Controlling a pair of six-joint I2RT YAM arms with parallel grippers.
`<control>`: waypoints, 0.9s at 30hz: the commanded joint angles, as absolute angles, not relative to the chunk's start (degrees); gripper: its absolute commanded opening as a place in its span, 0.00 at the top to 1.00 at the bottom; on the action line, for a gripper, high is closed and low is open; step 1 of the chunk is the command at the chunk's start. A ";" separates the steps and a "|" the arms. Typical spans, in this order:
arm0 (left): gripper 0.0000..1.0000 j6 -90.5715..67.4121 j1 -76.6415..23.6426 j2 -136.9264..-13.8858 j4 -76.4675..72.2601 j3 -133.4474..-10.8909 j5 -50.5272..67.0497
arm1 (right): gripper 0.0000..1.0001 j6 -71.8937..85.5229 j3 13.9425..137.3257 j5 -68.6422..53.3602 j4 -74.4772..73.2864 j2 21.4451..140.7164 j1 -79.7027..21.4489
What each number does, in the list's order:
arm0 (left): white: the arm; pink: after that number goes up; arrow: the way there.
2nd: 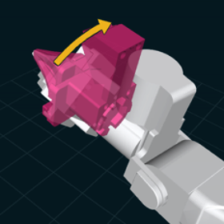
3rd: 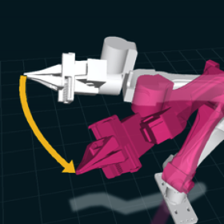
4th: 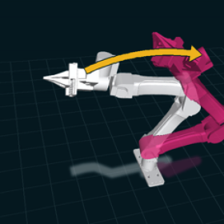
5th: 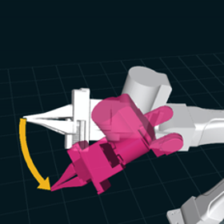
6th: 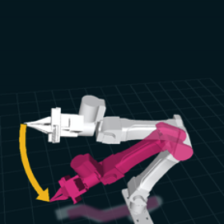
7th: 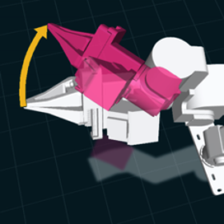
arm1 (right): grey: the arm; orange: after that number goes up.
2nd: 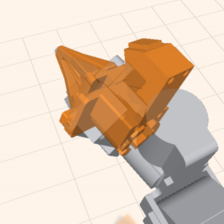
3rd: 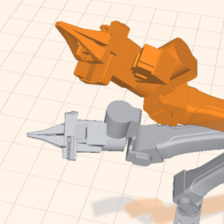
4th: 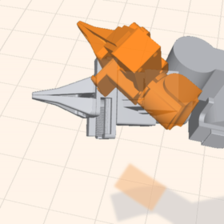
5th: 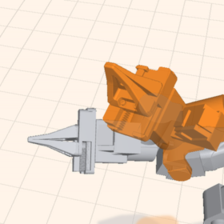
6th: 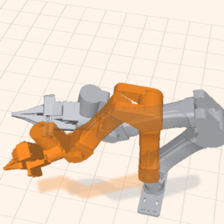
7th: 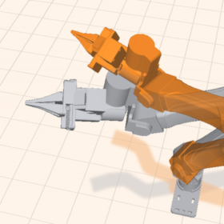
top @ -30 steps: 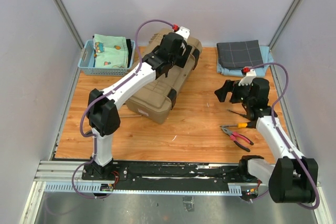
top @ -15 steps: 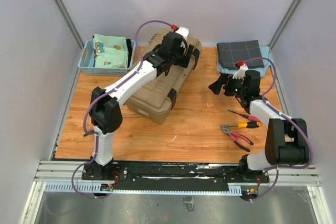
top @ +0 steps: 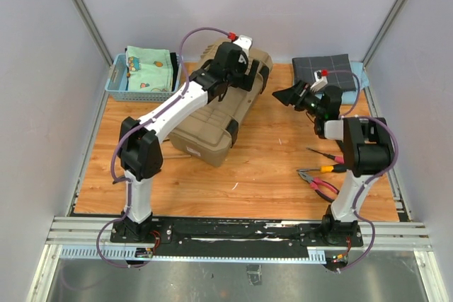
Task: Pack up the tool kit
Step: Move the toolbox to the center of the board, then open the toolbox at the center of the board.
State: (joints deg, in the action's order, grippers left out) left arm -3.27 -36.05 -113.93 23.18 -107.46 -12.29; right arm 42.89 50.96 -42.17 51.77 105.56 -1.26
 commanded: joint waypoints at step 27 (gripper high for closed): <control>0.05 8.00 -36.57 -110.03 40.17 -113.03 -26.73 | 0.00 42.90 57.31 -43.55 52.22 109.84 -5.16</control>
